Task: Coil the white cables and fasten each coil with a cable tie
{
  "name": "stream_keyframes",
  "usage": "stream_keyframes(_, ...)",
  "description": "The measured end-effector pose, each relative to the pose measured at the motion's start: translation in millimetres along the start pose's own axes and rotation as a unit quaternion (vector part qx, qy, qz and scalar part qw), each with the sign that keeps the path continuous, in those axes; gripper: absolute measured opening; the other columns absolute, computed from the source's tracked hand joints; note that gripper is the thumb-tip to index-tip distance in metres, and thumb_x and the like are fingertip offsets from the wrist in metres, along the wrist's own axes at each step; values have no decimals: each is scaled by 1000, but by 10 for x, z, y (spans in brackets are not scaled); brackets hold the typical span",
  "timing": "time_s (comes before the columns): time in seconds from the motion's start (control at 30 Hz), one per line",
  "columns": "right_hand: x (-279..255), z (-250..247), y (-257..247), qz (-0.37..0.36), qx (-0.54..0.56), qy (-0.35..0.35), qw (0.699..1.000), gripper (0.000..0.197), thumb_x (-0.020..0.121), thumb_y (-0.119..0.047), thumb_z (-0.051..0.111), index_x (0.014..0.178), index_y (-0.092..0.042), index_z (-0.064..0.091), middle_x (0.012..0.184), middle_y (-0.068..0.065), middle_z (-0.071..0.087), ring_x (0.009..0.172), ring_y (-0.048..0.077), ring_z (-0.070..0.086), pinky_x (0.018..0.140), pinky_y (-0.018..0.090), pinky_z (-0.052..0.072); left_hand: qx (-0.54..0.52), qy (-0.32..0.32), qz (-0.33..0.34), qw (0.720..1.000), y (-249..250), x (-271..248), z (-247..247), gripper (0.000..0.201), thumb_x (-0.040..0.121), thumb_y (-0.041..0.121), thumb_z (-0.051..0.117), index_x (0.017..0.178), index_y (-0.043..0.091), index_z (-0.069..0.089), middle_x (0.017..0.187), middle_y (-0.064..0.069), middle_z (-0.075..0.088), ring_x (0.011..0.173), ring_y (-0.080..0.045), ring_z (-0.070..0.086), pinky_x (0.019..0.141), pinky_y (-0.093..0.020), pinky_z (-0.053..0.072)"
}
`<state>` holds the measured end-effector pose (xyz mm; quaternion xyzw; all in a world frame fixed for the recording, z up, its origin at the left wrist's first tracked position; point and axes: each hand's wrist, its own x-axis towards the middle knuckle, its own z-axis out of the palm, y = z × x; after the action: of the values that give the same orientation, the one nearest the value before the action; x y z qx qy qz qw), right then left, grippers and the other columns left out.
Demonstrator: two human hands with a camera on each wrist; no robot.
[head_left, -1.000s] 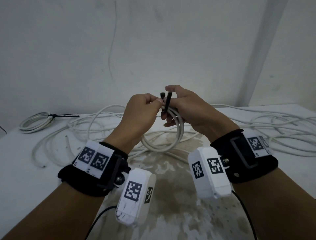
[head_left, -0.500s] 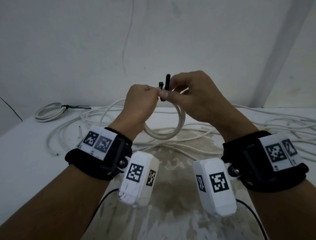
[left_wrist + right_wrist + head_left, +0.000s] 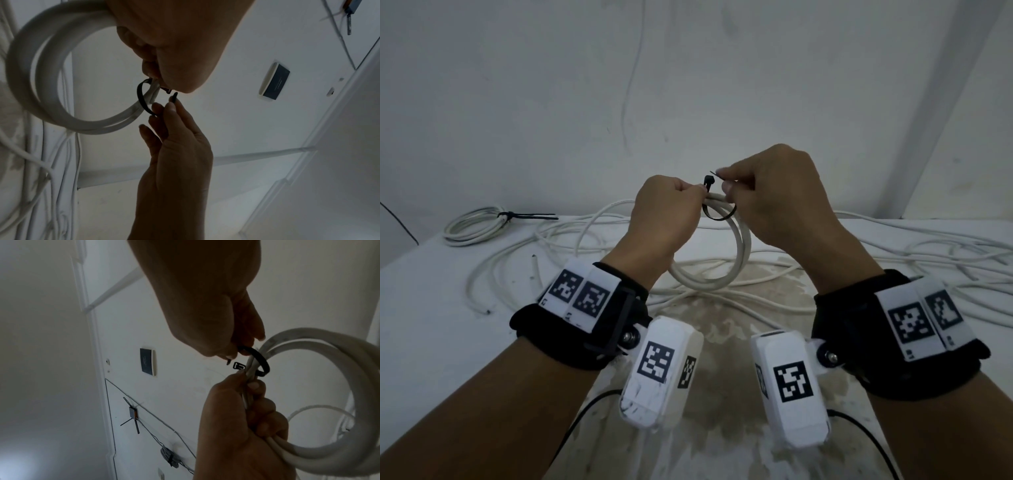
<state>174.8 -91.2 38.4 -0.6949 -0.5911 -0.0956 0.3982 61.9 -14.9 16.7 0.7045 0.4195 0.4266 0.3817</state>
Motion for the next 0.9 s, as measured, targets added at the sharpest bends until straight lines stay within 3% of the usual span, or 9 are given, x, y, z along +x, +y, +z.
stream_keyframes(0.17, -22, -36, -38, 2, -21, -30, 999, 19, 89, -25, 68, 104, -19, 79, 98, 1, 76, 89, 22, 66, 81, 35, 52, 1, 5, 1, 1000, -9, 6, 13, 31, 91, 22, 60, 69, 0, 63, 48, 3, 36, 45, -16, 28, 48, -27, 23)
stream_keyframes(0.3, -23, -10, -40, 6, -16, -3, 1000, 19, 88, -25, 69, 101, -17, 80, 94, 2, 76, 89, 22, 67, 82, 37, 53, 7, 6, 10, 1000, -6, 4, 12, 32, 91, 22, 59, 70, -2, 63, 51, 0, 38, 47, -18, 29, 49, -27, 24)
stream_keyframes(0.47, -18, 17, -51, 9, -8, 12, 1000, 16, 87, -27, 71, 98, -19, 79, 93, 0, 75, 89, 22, 66, 84, 36, 52, 20, 6, 16, 1000, 3, -3, 0, 31, 92, 21, 58, 61, 13, 61, 54, 1, 46, 49, -16, 34, 52, -28, 28)
stream_keyframes(0.77, -25, 11, -84, 5, 12, 30, 999, 13, 84, -28, 74, 93, -21, 80, 80, -4, 75, 79, 17, 68, 80, 35, 54, 14, 8, 2, 1000, -14, 17, -2, 32, 89, 19, 58, 83, -12, 63, 61, -8, 39, 52, -20, 28, 50, -28, 23)
stream_keyframes(0.9, -22, 37, -53, 22, 3, 8, 1000, 15, 84, -28, 73, 94, -20, 80, 87, -1, 75, 87, 20, 67, 82, 35, 53, 20, 2, -1, 1000, -23, 16, -2, 30, 92, 21, 58, 75, -3, 65, 55, -3, 40, 48, -18, 28, 49, -27, 23)
